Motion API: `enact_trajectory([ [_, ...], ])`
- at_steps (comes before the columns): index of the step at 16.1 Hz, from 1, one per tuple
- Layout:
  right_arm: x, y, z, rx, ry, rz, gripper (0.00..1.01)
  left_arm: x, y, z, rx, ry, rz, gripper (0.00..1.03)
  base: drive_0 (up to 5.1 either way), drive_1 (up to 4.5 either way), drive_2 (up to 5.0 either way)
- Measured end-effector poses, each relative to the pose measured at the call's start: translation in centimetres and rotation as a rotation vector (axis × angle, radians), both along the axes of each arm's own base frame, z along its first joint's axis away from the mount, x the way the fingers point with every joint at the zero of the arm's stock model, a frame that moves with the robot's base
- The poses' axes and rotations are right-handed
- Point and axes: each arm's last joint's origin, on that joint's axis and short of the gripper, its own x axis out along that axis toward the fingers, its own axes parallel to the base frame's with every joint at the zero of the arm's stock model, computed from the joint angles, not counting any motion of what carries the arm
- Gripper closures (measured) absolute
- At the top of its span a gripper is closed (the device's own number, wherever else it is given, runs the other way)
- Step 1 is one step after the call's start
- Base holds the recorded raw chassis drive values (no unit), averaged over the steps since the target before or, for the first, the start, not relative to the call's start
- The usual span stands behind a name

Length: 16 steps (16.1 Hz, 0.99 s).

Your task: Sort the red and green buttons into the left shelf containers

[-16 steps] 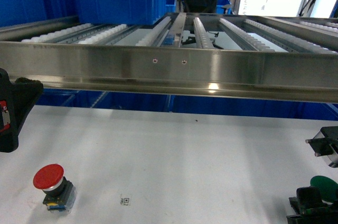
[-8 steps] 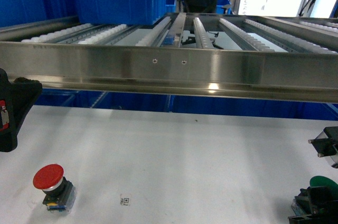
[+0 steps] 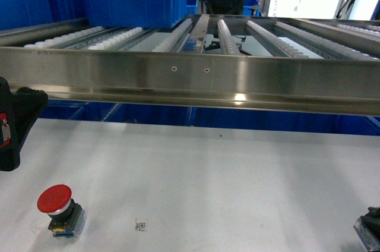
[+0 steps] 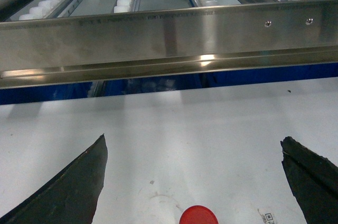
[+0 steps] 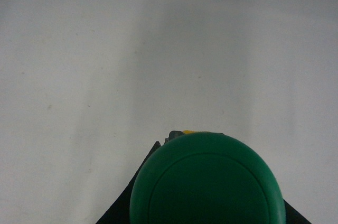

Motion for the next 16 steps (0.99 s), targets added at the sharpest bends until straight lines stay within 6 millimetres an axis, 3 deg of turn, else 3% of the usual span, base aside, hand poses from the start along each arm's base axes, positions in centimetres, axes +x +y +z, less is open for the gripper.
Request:
enact_trajectory([
  [2,-2.0,-0.4,1.5,-0.019,-0.057,0.018,0.75,0.0,0.0,0.0,0.000,0.000,0.000,0.05,0.0,0.00,0.0],
  [5,-4.4,-0.9,1.9,-0.072,-0.098,0.026,0.75,0.0,0.0,0.0,0.000,0.000,0.000,0.05,0.0,0.00,0.0],
  [11,-4.4,-0.9,2.0,-0.093,-0.106,0.039,0.75,1.0,-2.5,-2.8,0.020,0.061,0.061,0.05,0.0,0.00,0.0],
  [16,-4.4,-0.9,2.0,-0.093,-0.106,0.039,0.75,1.4,-2.8,-4.6,0.036,0.121,0.132,0.05,0.0,0.00,0.0],
])
